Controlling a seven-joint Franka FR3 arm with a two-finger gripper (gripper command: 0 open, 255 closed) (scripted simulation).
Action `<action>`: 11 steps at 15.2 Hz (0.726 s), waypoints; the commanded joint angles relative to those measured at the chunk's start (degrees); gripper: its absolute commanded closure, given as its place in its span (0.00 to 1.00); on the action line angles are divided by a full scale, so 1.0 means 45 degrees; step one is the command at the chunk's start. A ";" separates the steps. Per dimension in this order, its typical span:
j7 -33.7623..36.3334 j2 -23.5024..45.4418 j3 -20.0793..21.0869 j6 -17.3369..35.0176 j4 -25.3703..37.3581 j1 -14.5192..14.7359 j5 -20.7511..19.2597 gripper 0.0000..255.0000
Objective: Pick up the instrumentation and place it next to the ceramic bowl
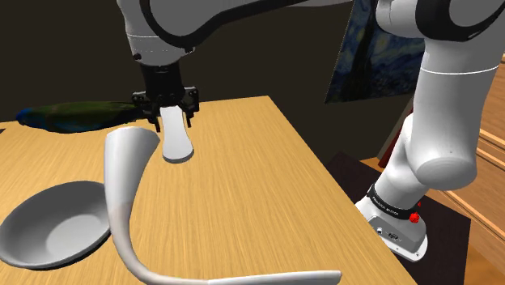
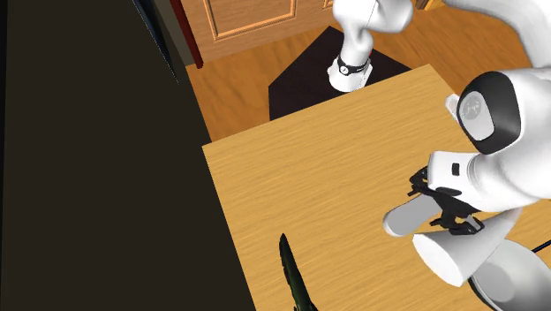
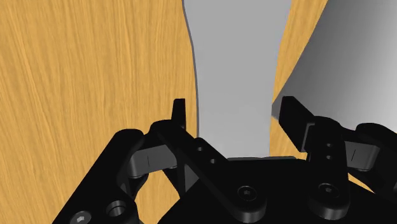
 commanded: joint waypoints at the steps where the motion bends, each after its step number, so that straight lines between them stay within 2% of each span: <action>1: 0.0635 0.0276 0.0233 -0.0049 0.0255 0.0501 -0.0103 1.00; 6: 0.2093 0.1171 0.0638 -0.0445 0.1431 0.1623 -0.0611 1.00; 11: 0.2252 0.1313 0.1066 0.0353 0.0673 0.1204 -0.0862 1.00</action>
